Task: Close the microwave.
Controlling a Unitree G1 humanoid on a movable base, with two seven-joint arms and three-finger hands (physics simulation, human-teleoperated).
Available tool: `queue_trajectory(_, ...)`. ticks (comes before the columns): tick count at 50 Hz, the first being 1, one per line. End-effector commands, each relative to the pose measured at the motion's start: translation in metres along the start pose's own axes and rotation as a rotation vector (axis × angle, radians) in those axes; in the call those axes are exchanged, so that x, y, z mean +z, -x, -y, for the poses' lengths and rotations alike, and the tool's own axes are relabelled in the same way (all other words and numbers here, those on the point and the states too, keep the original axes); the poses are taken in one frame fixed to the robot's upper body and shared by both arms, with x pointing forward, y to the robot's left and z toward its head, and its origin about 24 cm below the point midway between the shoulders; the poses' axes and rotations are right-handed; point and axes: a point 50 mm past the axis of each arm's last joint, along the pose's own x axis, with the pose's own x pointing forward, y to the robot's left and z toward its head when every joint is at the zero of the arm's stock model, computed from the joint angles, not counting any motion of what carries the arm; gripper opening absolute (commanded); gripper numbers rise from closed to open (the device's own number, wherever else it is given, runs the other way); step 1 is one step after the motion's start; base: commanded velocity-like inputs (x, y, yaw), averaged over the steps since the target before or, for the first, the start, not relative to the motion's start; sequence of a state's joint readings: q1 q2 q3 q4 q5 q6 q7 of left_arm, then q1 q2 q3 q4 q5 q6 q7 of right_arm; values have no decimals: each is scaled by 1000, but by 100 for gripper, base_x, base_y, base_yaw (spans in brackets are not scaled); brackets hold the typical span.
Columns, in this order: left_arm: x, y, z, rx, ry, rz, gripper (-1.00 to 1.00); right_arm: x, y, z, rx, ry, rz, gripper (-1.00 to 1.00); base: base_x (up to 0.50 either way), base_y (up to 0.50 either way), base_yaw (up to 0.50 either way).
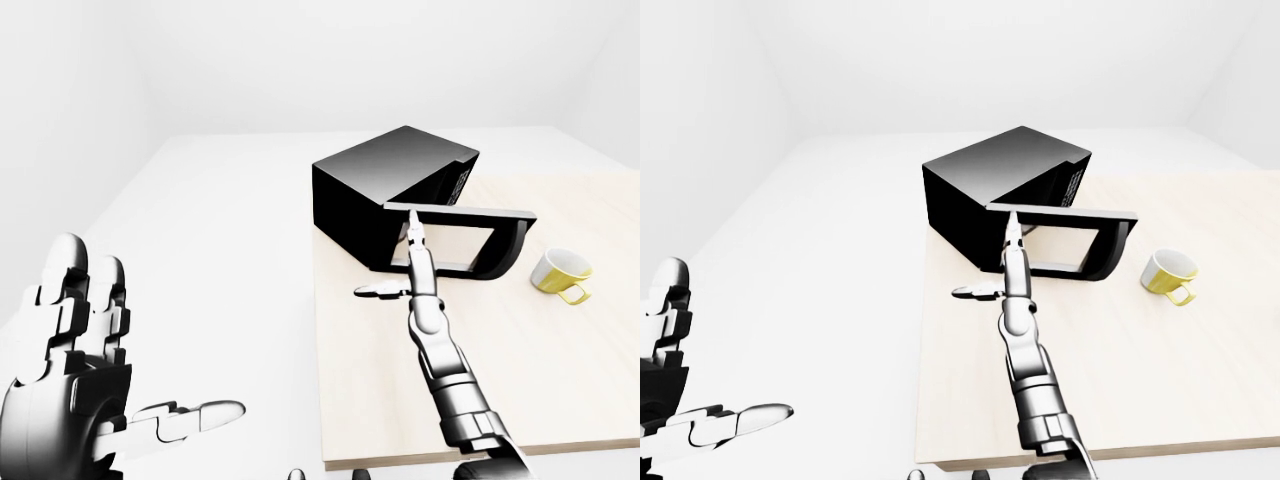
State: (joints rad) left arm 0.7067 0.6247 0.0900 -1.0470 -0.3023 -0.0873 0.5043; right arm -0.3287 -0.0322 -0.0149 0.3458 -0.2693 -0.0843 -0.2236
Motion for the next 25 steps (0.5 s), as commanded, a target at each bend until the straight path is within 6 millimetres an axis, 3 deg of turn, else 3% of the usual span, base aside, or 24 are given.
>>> queue_trajectory(1, -1, 1, -1, -1, -5, -11, 100, 1, -19, -1, 2, -1, -27, 100, 0, 0, 0)
queue_trajectory(15, 0, 1, -2, 2, -6, -14, 100, -11, -42, -2, 3, 6, -146, 100, 0, 0, 0)
queue_trajectory(25, 0, 0, -2, 3, -5, -11, 100, -2, -48, -2, 3, -12, -122, 100, 0, 0, 0)
